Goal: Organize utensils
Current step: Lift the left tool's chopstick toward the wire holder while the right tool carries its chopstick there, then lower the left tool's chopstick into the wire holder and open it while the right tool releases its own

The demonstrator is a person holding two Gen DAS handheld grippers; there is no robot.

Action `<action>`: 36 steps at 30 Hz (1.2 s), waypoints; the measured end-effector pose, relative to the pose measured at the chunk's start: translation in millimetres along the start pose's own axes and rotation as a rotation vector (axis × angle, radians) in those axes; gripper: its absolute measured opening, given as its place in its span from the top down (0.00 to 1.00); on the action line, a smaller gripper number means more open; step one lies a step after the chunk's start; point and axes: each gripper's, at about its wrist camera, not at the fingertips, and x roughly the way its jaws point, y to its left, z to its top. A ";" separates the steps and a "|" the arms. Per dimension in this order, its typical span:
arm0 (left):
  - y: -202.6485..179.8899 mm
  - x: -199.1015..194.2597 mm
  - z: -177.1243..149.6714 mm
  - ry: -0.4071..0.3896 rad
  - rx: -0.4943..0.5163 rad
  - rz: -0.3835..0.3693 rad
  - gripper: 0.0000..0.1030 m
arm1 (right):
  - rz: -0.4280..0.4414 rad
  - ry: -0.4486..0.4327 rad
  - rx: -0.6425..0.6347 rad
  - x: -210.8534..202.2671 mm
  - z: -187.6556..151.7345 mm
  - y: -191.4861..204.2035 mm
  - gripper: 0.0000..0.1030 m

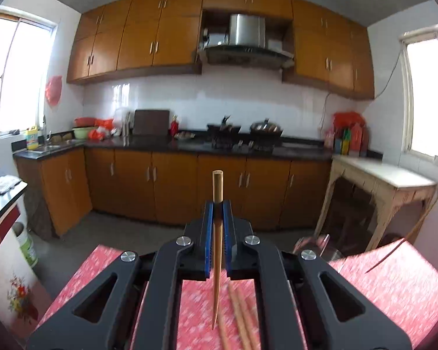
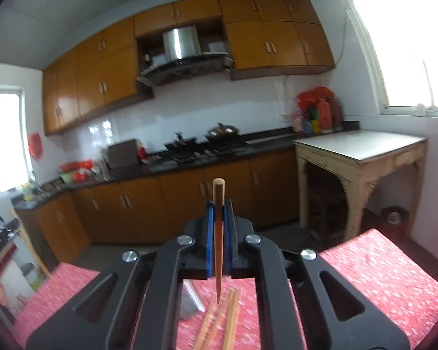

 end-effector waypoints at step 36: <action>-84.6 138.4 -50.9 0.158 -0.161 -0.110 0.94 | 0.200 0.313 0.065 161.7 -69.2 45.0 0.92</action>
